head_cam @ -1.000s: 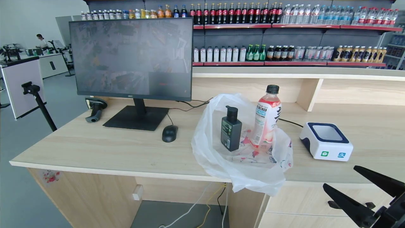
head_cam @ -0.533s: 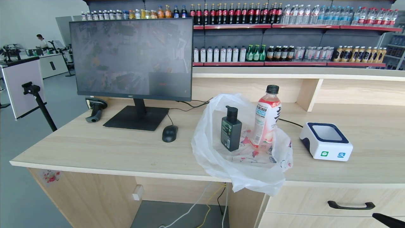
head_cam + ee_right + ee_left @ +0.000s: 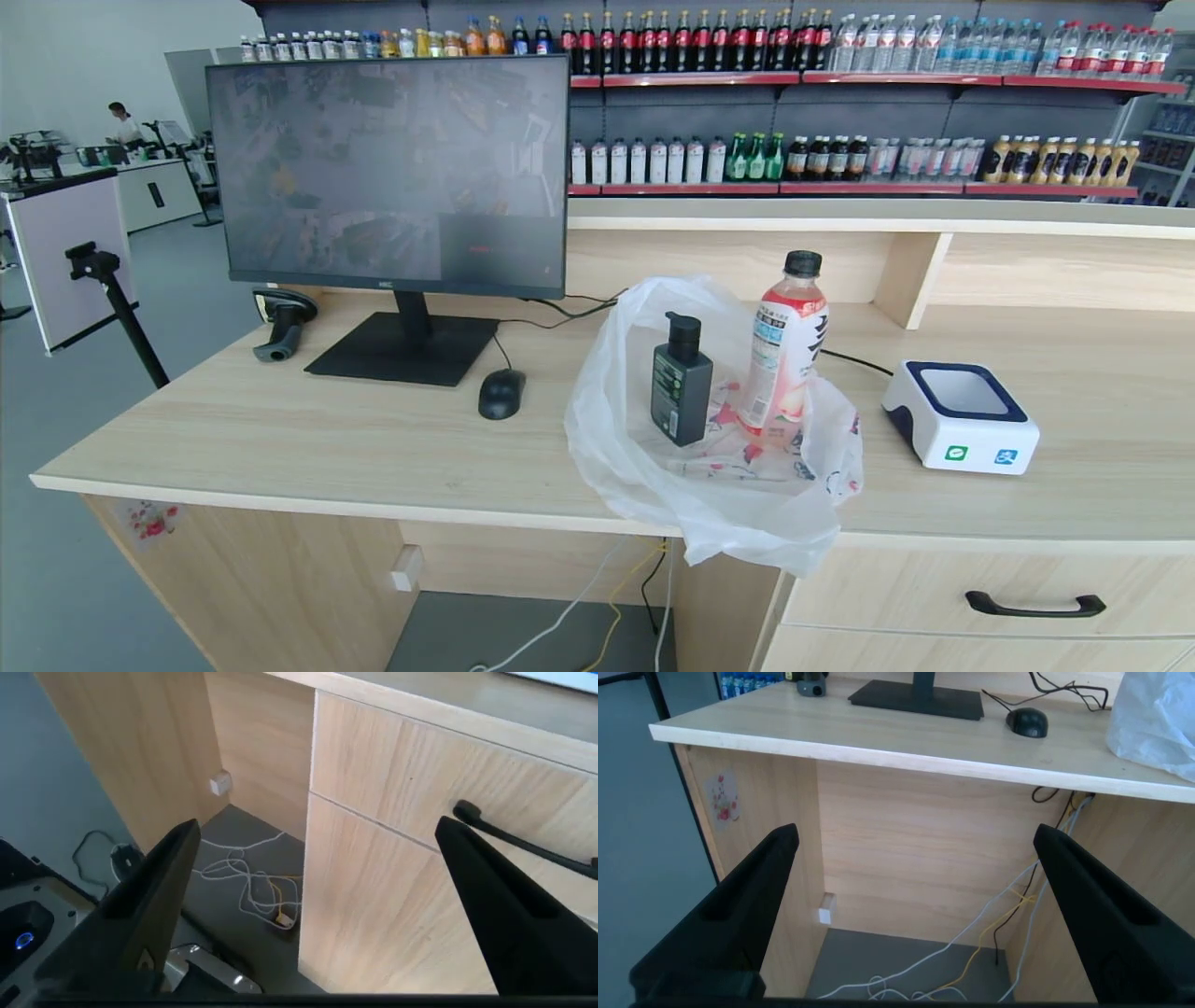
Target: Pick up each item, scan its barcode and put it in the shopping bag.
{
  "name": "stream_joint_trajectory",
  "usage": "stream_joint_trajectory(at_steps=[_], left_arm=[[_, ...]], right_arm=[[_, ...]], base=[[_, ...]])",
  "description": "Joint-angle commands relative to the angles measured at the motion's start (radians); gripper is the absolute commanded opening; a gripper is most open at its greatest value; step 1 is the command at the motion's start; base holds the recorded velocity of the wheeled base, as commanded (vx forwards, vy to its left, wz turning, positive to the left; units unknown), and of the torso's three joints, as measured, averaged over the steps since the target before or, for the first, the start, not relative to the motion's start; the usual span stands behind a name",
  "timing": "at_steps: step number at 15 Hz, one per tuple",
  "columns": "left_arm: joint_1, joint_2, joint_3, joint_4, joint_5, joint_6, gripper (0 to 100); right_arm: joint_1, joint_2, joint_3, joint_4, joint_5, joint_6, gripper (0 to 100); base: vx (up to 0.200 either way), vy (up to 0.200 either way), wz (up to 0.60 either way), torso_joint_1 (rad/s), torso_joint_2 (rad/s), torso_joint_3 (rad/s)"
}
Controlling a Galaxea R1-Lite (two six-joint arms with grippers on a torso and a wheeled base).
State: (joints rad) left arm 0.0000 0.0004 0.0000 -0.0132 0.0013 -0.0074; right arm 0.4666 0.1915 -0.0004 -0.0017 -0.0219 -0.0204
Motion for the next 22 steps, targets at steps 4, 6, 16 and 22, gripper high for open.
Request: stream_joint_trajectory(at_steps=[4,6,16,22], left_arm=[[0.0,0.0,0.0,0.001,0.0,0.0,100],[0.0,0.0,0.0,0.001,0.0,0.0,100],[0.0,0.0,0.0,0.001,0.0,0.001,100],[-0.002,0.0,0.0,-0.001,0.0,0.001,100]], right_arm=[[-0.229,-0.101,0.0,0.002,-0.006,-0.004,100],[-0.227,-0.099,0.0,0.002,-0.012,-0.007,100],[-0.434,-0.086,0.0,0.0,-0.012,0.023,100],[-0.465,-0.191,0.0,0.002,0.0,-0.013,100]], base=[[0.0,0.0,0.0,0.0,0.0,0.0],[0.0,0.0,0.0,0.0,0.0,0.0],[0.0,0.0,0.0,0.0,0.0,0.0],[0.0,0.0,0.0,0.0,0.0,0.0]])
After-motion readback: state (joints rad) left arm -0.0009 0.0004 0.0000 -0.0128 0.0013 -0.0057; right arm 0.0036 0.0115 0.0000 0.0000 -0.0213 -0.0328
